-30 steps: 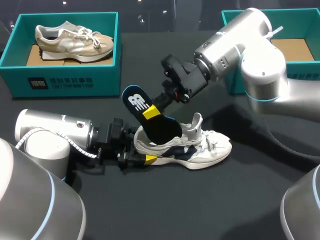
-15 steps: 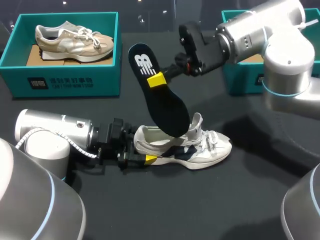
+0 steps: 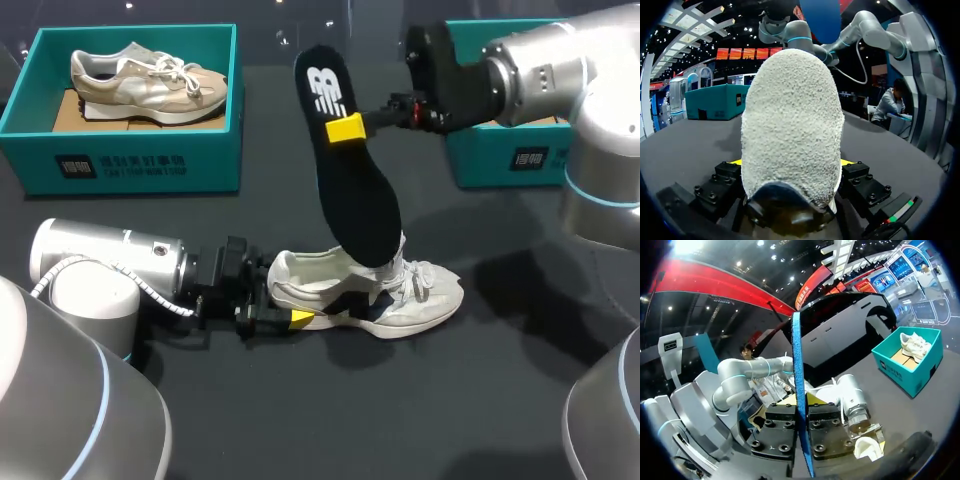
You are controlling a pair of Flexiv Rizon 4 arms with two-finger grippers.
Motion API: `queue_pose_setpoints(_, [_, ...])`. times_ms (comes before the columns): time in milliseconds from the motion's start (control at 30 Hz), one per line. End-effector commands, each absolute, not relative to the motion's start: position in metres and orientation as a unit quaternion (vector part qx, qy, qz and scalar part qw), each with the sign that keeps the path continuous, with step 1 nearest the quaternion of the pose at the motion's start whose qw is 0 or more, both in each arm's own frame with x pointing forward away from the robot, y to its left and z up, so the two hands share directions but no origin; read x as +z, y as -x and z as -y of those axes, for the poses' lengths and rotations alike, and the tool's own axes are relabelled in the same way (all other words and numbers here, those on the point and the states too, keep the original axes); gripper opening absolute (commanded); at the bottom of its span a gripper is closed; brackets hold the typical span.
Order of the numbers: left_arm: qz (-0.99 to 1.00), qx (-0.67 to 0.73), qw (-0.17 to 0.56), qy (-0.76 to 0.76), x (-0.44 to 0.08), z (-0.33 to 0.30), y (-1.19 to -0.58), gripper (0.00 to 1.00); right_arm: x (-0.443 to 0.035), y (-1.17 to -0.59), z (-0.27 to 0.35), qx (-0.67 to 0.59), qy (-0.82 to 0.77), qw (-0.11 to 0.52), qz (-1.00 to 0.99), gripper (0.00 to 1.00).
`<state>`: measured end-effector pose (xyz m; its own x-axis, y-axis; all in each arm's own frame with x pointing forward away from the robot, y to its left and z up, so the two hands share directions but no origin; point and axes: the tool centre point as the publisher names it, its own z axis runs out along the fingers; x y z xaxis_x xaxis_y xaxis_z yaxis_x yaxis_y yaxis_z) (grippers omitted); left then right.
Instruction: Take the shoe out of the shoebox, open the shoe tongue, remove and reinsert the insole, then place the shoe into the shoebox
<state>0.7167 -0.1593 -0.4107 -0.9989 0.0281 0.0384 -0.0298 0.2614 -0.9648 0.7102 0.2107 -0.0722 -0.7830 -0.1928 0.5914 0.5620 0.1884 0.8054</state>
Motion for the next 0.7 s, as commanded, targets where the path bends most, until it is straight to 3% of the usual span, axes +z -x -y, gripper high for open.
queue_pose_setpoints(33, [0.794, 0.608, 0.023, -0.001, -0.411, 0.16, -0.716, 0.0, -0.069, -0.687, -0.187, -0.642, 0.158, 0.281, 0.696, 0.0])
queue_pose_setpoints(333, [0.794, 0.608, 0.023, -0.001, -0.411, 0.16, -0.716, 0.0, -0.069, -0.687, -0.187, -0.642, 0.158, 0.281, 0.696, 0.0])
queue_pose_setpoints(533, [0.794, 0.608, 0.023, -0.001, -0.411, 0.16, -0.716, 0.0, -0.057, -0.652, -0.151, -0.648, 0.213, 0.244, 0.69, 0.0])
queue_pose_setpoints(700, [0.794, 0.608, 0.023, -0.001, -0.411, 0.16, -0.716, 0.0, -0.052, -0.634, -0.136, -0.671, 0.179, 0.251, 0.674, 0.0])
